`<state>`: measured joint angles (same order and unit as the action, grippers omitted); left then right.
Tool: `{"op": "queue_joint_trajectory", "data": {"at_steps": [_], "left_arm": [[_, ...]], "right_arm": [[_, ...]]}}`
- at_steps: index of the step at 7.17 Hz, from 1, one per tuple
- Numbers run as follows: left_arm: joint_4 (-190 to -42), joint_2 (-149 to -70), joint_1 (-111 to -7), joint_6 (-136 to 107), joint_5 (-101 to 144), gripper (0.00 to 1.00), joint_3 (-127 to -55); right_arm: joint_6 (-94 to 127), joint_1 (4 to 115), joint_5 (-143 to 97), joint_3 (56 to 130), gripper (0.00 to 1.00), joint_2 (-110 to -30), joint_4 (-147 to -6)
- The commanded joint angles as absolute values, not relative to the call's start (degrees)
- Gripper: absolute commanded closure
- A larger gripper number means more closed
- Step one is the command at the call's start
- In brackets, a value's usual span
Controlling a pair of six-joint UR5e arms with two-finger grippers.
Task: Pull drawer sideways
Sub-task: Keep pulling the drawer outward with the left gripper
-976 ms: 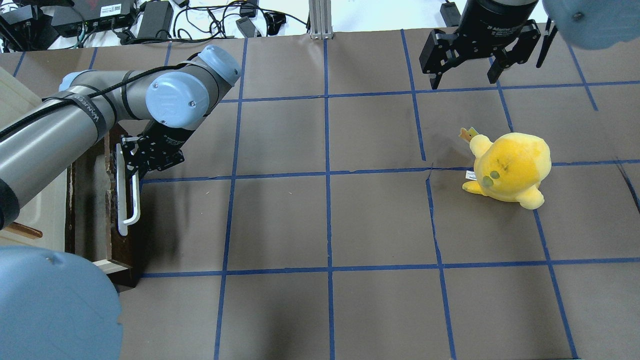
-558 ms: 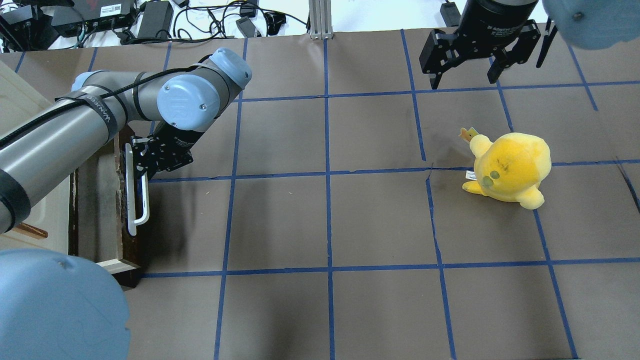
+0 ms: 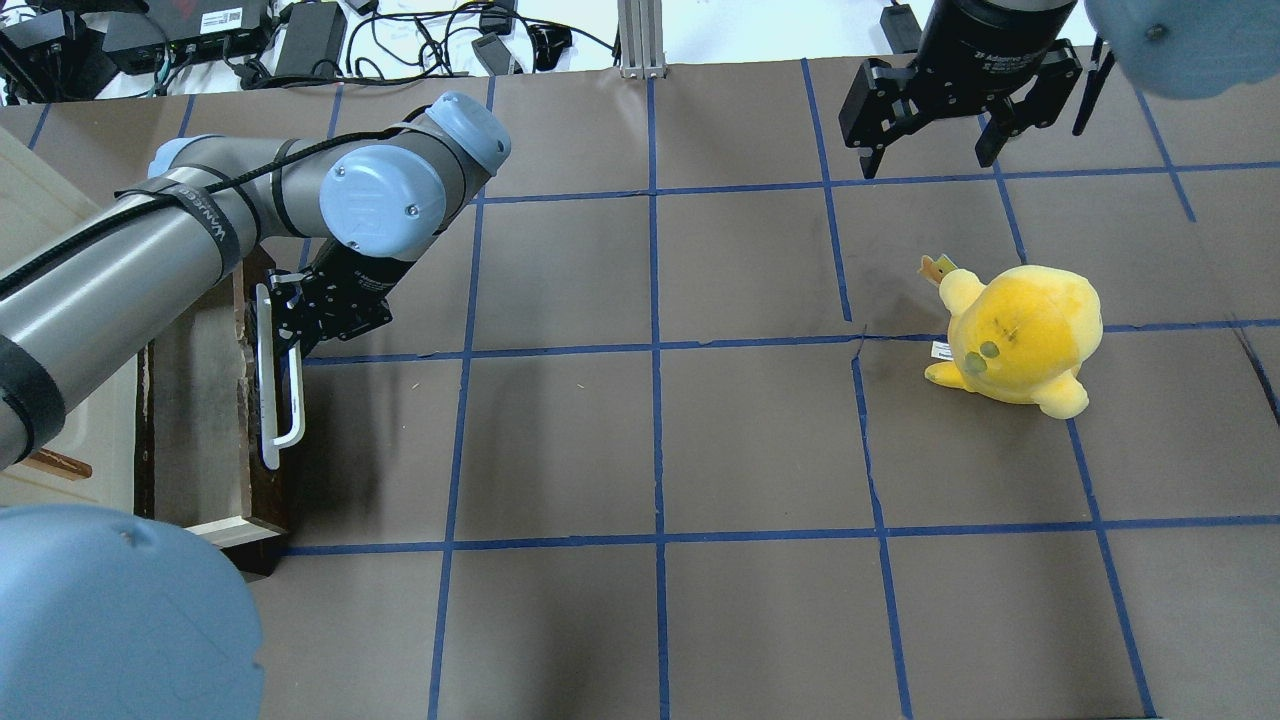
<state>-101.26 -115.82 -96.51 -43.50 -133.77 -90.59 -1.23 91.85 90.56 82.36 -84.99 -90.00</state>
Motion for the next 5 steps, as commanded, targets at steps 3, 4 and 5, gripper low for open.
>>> {"op": "queue_joint_trajectory", "data": {"at_steps": [3,4,5], "left_arm": [[-102.9,-116.3,-97.0,-43.9,-132.2,0.83,-89.2],[-103.0,-116.6,-97.0,-43.9,-132.1,0.82,-88.3],[-103.0,-117.2,-97.0,-44.0,-132.0,0.82,-87.9]], "right_arm": [[-1.2,91.8,90.5,82.4,0.0,-85.0,-90.0],[-1.2,91.8,90.6,82.4,0.0,-85.0,-90.0],[-1.2,91.8,90.5,82.4,0.0,-85.0,-90.0]]}}
